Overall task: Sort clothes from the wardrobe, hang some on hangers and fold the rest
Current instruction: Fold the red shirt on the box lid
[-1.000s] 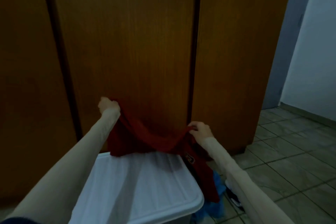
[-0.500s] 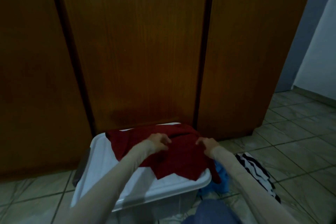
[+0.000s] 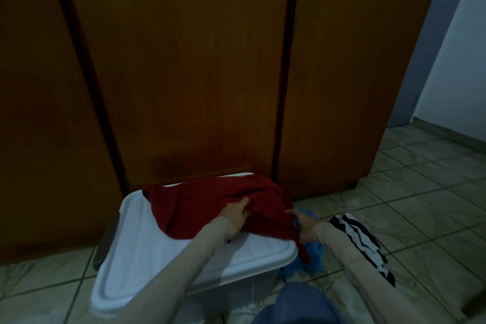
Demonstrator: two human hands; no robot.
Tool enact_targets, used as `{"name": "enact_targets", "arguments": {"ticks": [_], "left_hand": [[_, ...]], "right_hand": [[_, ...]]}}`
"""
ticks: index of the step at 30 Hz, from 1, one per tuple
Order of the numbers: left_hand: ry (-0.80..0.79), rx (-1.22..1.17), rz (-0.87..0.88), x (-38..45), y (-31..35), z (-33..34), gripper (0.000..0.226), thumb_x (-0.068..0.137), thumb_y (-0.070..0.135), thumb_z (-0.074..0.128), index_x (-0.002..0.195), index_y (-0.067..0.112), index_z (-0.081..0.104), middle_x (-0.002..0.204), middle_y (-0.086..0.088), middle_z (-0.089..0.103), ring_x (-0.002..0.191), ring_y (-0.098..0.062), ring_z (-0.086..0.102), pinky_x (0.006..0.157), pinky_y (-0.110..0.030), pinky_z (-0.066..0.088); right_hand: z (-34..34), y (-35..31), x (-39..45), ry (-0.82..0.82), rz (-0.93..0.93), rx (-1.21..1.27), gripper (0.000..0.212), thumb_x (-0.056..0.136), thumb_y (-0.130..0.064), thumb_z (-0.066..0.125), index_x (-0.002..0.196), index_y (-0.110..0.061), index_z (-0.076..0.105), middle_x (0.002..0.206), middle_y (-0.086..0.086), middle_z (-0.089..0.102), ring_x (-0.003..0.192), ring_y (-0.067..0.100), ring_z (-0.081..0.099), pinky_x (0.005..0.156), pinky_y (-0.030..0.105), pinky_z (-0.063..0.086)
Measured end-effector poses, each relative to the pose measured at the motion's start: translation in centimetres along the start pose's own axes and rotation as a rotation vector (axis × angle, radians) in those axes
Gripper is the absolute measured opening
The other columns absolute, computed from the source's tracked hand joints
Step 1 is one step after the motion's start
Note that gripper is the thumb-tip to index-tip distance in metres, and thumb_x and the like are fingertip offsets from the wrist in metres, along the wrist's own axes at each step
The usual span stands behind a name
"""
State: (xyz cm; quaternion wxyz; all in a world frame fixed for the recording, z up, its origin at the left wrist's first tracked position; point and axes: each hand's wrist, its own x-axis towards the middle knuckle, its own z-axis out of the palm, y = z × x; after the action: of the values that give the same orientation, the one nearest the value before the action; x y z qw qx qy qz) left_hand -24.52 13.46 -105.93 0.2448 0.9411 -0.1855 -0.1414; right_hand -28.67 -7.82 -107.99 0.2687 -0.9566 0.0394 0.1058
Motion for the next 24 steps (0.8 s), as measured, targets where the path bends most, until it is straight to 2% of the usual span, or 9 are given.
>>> {"name": "enact_targets", "arguments": {"ticks": [1,3,5,8,12,16,20,22,24], "left_hand": [[0.063,-0.088,-0.02,0.0,0.3,-1.0,0.051,0.1,0.023,0.039,0.148,0.016,0.024,0.148,-0.019,0.033,0.135,-0.033,0.034,0.111,-0.032,0.027],[0.136,-0.254,-0.057,0.0,1.1,-3.0,0.05,0.1,0.02,0.039,0.147,0.014,0.026,0.148,-0.018,0.034,0.135,-0.033,0.034,0.11,-0.03,0.027],[0.191,-0.407,-0.085,0.0,2.1,-4.8,0.049,0.099,0.018,0.042,0.146,0.012,0.029,0.147,-0.012,0.035,0.135,-0.03,0.034,0.108,-0.027,0.027],[0.28,-0.545,-0.095,0.0,2.9,-6.8,0.051,0.096,0.019,0.049,0.143,0.006,0.034,0.149,-0.013,0.033,0.136,-0.027,0.034,0.112,-0.028,0.026],[0.402,-0.11,-0.089,-0.8,2.4,-9.4,0.05,0.098,0.034,0.042,0.144,0.016,0.035,0.145,-0.008,0.041,0.131,-0.028,0.041,0.108,-0.038,0.033],[0.48,0.255,-0.15,-1.5,0.5,-9.0,0.047,0.097,0.027,0.041,0.141,0.014,0.032,0.142,-0.007,0.042,0.131,-0.026,0.038,0.11,-0.045,0.027],[0.258,0.392,0.014,-1.8,-0.9,-6.0,0.083,0.085,0.021,0.061,0.149,0.022,0.009,0.151,-0.007,0.021,0.141,-0.025,0.015,0.114,-0.055,0.006],[0.142,0.46,0.126,-2.1,-0.2,-4.3,0.083,0.085,0.026,0.062,0.149,0.026,0.01,0.153,-0.005,0.016,0.143,-0.023,0.011,0.113,-0.057,0.001],[0.075,0.532,0.179,-2.3,1.0,-3.1,0.073,0.089,0.032,0.058,0.149,0.021,0.017,0.152,-0.004,0.021,0.142,-0.02,0.015,0.114,-0.056,-0.002]], "right_hand": [[0.1,-0.4,-0.8,-0.041,-0.039,-0.033,0.065,0.09,-0.021,0.059,0.144,-0.008,0.027,0.139,0.015,0.039,0.096,0.017,0.054,0.091,0.024,0.045],[-0.1,-0.5,-1.4,-0.193,0.062,0.147,0.076,0.085,0.0,0.06,0.146,-0.019,0.02,0.145,0.011,0.028,0.129,0.025,0.039,0.1,0.024,0.036],[-0.3,-0.5,-1.4,-0.184,0.077,0.219,0.074,0.081,-0.007,0.068,0.141,-0.026,0.027,0.144,0.008,0.026,0.133,0.027,0.032,0.103,0.026,0.033],[0.1,-1.1,-0.7,-0.103,0.073,0.176,0.06,0.08,-0.016,0.072,0.129,-0.025,0.038,0.137,0.005,0.034,0.128,0.026,0.038,0.107,0.034,0.035],[0.2,-1.6,-0.3,0.051,-0.023,0.002,0.035,0.083,-0.008,0.062,0.109,-0.024,0.045,0.128,0.005,0.049,0.119,0.023,0.047,0.099,0.034,0.041],[-0.6,-3.2,-0.5,0.19,-0.123,0.063,0.029,0.089,0.0,0.052,0.115,-0.012,0.056,0.121,0.01,0.058,0.115,0.025,0.054,0.091,0.023,0.038],[-2.8,-5.4,-1.3,0.25,-0.163,0.249,0.026,0.088,0.004,0.051,0.086,-0.021,0.059,0.1,0.008,0.064,0.1,0.021,0.059,0.081,0.02,0.042],[-4.1,-6.7,-2.1,0.264,-0.187,0.338,0.027,0.087,0.001,0.055,0.078,-0.024,0.059,0.092,0.002,0.063,0.093,0.015,0.059,0.074,0.016,0.042],[-5.2,-7.9,-2.2,0.272,-0.199,0.414,0.024,0.086,-0.001,0.059,0.081,-0.025,0.06,0.094,0.001,0.063,0.091,0.014,0.058,0.068,0.013,0.044]]}}
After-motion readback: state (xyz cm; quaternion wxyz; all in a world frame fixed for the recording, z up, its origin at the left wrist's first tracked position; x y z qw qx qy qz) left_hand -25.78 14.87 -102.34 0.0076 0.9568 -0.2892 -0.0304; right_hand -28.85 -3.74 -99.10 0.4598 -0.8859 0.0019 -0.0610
